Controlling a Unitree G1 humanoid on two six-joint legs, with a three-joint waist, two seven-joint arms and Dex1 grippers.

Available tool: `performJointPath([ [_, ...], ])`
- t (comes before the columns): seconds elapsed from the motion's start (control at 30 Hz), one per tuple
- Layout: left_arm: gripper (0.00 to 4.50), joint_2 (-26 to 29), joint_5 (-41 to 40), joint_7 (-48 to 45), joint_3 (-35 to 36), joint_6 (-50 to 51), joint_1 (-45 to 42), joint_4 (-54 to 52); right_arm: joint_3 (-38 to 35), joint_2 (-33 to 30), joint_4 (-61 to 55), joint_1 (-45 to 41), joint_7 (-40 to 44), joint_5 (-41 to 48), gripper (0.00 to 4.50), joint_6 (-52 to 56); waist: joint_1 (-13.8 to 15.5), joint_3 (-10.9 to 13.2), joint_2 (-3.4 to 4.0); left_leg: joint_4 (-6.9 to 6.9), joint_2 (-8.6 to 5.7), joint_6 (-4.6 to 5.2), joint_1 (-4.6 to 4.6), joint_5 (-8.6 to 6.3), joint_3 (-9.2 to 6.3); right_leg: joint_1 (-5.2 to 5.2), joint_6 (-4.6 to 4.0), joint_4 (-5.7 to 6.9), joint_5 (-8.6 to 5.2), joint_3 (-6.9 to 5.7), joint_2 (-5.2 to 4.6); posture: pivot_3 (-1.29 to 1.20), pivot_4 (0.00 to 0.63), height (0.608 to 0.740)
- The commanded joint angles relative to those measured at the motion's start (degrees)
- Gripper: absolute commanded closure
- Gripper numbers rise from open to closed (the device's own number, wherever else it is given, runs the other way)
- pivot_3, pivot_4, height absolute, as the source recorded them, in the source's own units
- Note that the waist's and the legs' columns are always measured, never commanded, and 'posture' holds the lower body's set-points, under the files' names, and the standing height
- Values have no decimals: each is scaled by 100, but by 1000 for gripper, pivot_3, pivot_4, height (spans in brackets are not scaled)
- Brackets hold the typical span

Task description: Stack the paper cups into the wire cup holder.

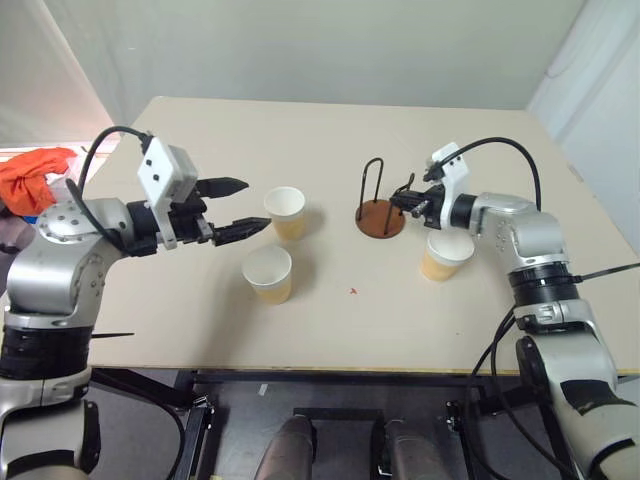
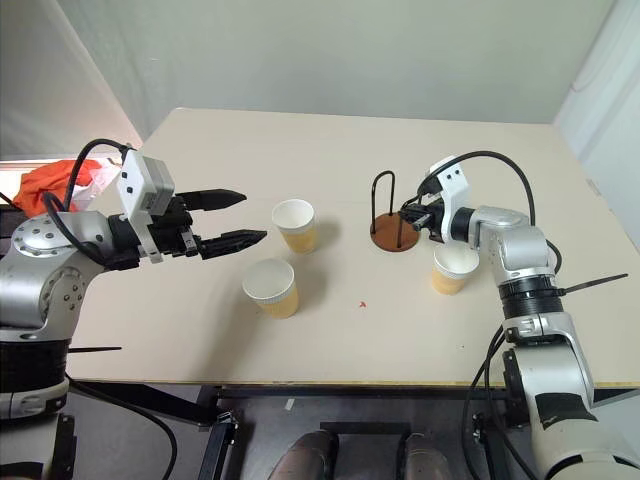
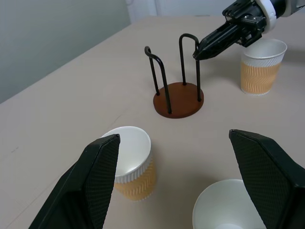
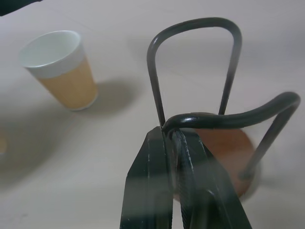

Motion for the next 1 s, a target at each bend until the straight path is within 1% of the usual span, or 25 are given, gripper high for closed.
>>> performJointPath([
  [0.03,476,154,-172,-277,50,87,-146,-154,33,-284,-1066,357,747,456,4462,188,3,0,0,0,-1,0,-1,0,0,0,0,-1,0,0,0,0,150,740],
  [0.23,476,658,-706,-1065,51,633,72,-610,175,-995,-2660,1077,1682,1166,4462,911,-4,0,-1,0,0,0,-9,0,2,0,0,-13,-1,0,5,0,150,740],
  [0.37,476,841,-932,-1336,79,797,137,-758,449,-1410,-3533,1584,2113,1447,4462,1089,-6,-2,-4,0,5,-2,-5,1,1,4,1,-10,-4,-1,9,0,150,740],
  [0.47,476,858,-977,-1368,-13,879,256,-932,615,-1364,-3678,1711,2012,1424,4462,1064,-18,-2,-4,0,5,-10,-1,8,2,7,2,-10,-5,0,9,0,150,740],
  [0.63,476,852,-1001,-1342,-15,923,317,-1018,714,-1217,-3637,1641,1796,1388,4462,1070,-49,-3,-5,0,4,-39,4,26,0,11,-6,-6,1,7,9,0,150,740],
  [0.77,476,877,-999,-1353,-3,922,335,-1049,1036,-1239,-3419,1582,1708,928,4462,631,-49,-3,-5,0,3,-45,6,31,-2,14,-12,-5,5,8,9,0,150,740],
  [0.83,476,881,-991,-1358,-7,911,336,-1051,1135,-1231,-3316,1526,1700,850,3918,615,-50,-5,-8,0,2,-42,6,32,-2,14,-12,-5,5,11,9,0,150,740],
  [0.87,476,880,-986,-1359,-13,905,330,-1047,1160,-1234,-3294,1502,1727,844,3747,614,-49,-6,-10,0,3,-40,7,33,-2,14,-12,-6,5,11,9,0,150,740],
  [0.97,476,875,-977,-1356,-22,894,325,-1059,1200,-1312,-3274,1420,1728,735,2729,565,-46,-4,-7,-1,2,-34,2,32,-3,12,-11,-9,4,10,9,0,150,740],
  [1.0,476,875,-974,-1362,-20,885,327,-1055,1202,-1474,-3322,1398,1821,675,2412,510,-39,-4,-7,-1,2,-29,1,32,-3,11,-8,-10,2,10,9,0,150,740],
])
